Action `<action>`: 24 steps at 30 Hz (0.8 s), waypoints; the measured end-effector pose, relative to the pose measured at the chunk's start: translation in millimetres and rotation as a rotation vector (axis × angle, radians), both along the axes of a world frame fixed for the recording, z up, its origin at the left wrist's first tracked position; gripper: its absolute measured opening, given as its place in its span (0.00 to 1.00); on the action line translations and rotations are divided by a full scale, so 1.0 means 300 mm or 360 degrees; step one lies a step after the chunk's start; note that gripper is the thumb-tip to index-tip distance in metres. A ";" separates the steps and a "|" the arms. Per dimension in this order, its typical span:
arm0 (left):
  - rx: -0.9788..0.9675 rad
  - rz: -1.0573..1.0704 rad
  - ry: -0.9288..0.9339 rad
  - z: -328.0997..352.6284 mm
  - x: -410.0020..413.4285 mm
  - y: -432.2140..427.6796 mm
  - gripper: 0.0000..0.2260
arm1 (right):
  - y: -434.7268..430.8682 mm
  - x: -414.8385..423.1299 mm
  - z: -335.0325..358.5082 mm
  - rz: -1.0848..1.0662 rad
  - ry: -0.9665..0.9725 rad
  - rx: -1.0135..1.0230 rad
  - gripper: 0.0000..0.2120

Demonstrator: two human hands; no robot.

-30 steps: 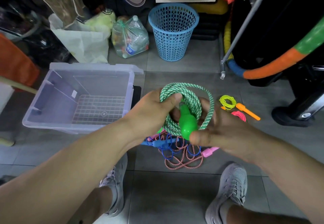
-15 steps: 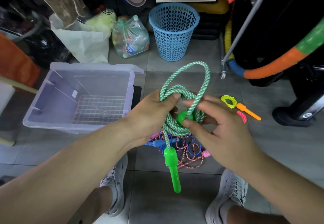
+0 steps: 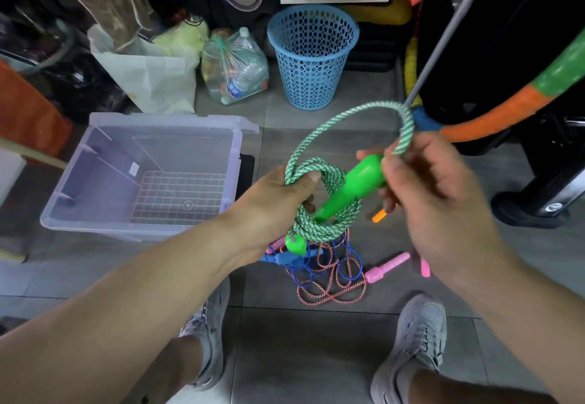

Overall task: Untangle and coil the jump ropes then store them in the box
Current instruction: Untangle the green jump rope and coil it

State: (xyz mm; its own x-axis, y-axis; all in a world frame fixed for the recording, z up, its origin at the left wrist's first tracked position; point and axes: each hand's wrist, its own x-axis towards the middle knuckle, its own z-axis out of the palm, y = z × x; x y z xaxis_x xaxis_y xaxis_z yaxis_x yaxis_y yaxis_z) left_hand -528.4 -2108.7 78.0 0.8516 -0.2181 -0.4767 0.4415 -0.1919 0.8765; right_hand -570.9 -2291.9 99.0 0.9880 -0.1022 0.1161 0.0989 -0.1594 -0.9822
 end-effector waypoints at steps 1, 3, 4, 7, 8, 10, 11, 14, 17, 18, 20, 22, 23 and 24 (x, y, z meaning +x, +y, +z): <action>-0.0047 0.0041 0.0040 0.002 0.001 0.000 0.10 | -0.008 0.004 0.012 -0.0024 -0.0006 0.0139 0.05; -0.0138 0.0099 0.0141 0.009 0.004 -0.002 0.09 | -0.018 0.003 0.020 -0.0069 -0.0069 0.0171 0.04; -0.0165 0.0108 0.0193 0.013 0.005 -0.003 0.09 | -0.020 -0.001 0.022 -0.0099 -0.0113 0.0175 0.04; -0.0285 0.0115 0.0281 0.023 0.007 -0.004 0.10 | -0.022 -0.008 0.021 -0.0122 -0.0184 0.0209 0.03; -0.0342 0.0121 0.0285 0.023 0.008 -0.004 0.10 | -0.020 -0.010 0.018 -0.0097 -0.0155 0.0204 0.02; -0.0369 0.0117 0.0222 0.023 0.006 -0.007 0.10 | -0.017 -0.013 0.004 -0.0050 -0.0044 0.0152 0.02; -0.0342 0.0112 0.0172 0.021 0.005 -0.008 0.10 | -0.016 -0.013 -0.002 -0.0033 -0.0001 0.0092 0.03; -0.0253 0.0092 0.0041 0.008 0.006 0.000 0.08 | -0.013 -0.008 -0.005 -0.0014 0.0043 -0.0020 0.04; -0.0095 0.0000 -0.0083 0.004 0.003 0.003 0.06 | -0.019 -0.007 -0.009 -0.0025 0.0003 -0.0089 0.03; -0.0067 -0.0029 -0.0097 0.006 0.001 0.000 0.06 | -0.021 -0.010 -0.010 -0.0027 -0.0038 -0.0185 0.03; -0.0084 -0.0044 -0.0062 0.013 -0.006 -0.008 0.06 | -0.018 -0.015 -0.016 0.0023 -0.0113 -0.0337 0.03; -0.0193 -0.0023 0.0016 0.020 -0.015 -0.018 0.07 | -0.003 -0.020 -0.026 0.0112 -0.0189 -0.0580 0.02; -0.0269 -0.0021 0.0045 0.028 -0.020 -0.023 0.08 | 0.007 -0.025 -0.038 0.0111 -0.0212 -0.0751 0.06; -0.0331 -0.0034 0.0054 0.034 -0.025 -0.029 0.08 | 0.021 -0.032 -0.045 0.0074 -0.0164 -0.0846 0.10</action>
